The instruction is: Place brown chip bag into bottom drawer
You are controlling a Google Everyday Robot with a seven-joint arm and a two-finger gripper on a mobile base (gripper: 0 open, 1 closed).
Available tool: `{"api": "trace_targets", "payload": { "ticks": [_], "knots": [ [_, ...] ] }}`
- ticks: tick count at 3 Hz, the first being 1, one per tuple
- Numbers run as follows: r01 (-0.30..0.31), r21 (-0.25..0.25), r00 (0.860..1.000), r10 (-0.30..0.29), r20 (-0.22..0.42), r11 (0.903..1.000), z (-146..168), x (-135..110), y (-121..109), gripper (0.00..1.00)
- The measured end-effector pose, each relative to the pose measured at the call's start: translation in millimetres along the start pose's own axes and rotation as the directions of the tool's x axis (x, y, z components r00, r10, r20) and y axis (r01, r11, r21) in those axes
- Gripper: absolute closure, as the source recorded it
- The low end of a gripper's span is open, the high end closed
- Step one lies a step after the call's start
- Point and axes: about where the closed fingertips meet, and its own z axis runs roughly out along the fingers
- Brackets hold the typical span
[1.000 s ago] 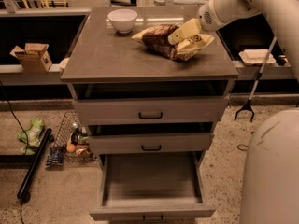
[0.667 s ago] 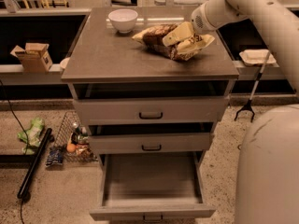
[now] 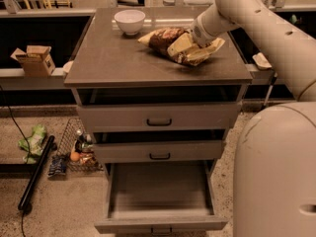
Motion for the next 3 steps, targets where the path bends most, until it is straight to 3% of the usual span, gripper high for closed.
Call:
{"api": "trace_targets", "payload": {
  "ticks": [1, 3],
  "knots": [
    [0.012, 0.018, 1.0, -0.012, -0.006, 0.9998, 4.6, 3.1, 3.1, 0.38],
    [0.121, 0.049, 0.989, -0.124, 0.078, 0.9915, -54.9, 9.2, 11.8, 0.84]
  ]
}}
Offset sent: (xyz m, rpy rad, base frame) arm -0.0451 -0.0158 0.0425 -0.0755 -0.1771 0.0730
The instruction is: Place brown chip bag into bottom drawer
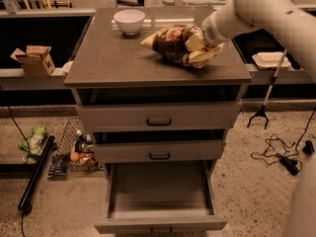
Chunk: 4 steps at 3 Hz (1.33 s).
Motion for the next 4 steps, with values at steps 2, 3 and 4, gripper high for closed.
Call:
{"api": "trace_targets", "payload": {
  "ticks": [2, 3, 4],
  "knots": [
    [0.075, -0.025, 0.981, -0.069, 0.183, 0.9969, -92.6, 15.0, -11.5, 1.0],
    [0.072, -0.026, 0.981, -0.066, 0.183, 0.997, -91.7, 14.6, -10.9, 1.0],
    [0.124, -0.047, 0.972, -0.112, 0.207, 0.9911, -107.4, 25.1, 10.8, 1.0]
  ]
}}
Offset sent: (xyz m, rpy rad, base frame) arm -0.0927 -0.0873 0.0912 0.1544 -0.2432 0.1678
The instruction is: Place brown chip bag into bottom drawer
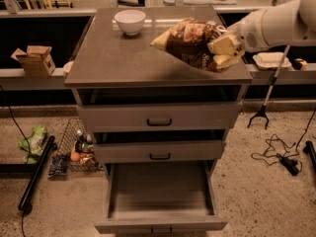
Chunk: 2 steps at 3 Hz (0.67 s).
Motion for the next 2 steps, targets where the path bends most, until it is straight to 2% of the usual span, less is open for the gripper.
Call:
{"api": "trace_targets", "payload": {
  "ticks": [1, 2],
  "knots": [
    [0.084, -0.064, 0.995, -0.081, 0.05, 0.9944, -31.7, 7.4, 58.1, 1.0],
    [0.139, -0.123, 0.989, -0.132, 0.064, 0.9825, -54.9, 43.2, 107.7, 1.0]
  ]
}}
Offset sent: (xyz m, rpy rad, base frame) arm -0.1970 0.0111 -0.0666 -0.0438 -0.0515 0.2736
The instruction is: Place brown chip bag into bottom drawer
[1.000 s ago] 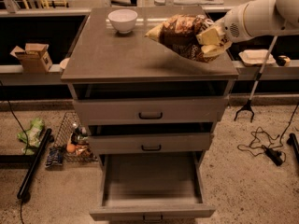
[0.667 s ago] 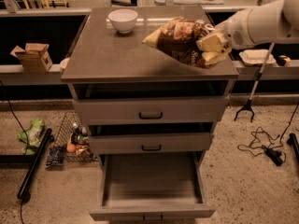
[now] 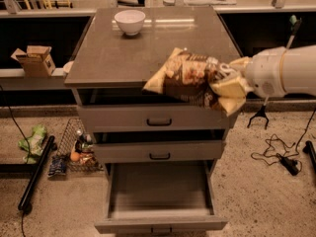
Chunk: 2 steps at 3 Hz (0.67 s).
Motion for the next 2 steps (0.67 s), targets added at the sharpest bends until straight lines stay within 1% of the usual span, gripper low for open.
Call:
{"api": "trace_targets", "payload": {
  "ticks": [1, 2],
  "knots": [
    [-0.003, -0.076, 0.999, 0.001, -0.032, 0.9971, 0.5, 38.7, 36.8, 1.0],
    [-0.004, -0.083, 0.999, 0.001, -0.037, 0.9965, 1.0, 42.5, 40.5, 1.0]
  ]
}}
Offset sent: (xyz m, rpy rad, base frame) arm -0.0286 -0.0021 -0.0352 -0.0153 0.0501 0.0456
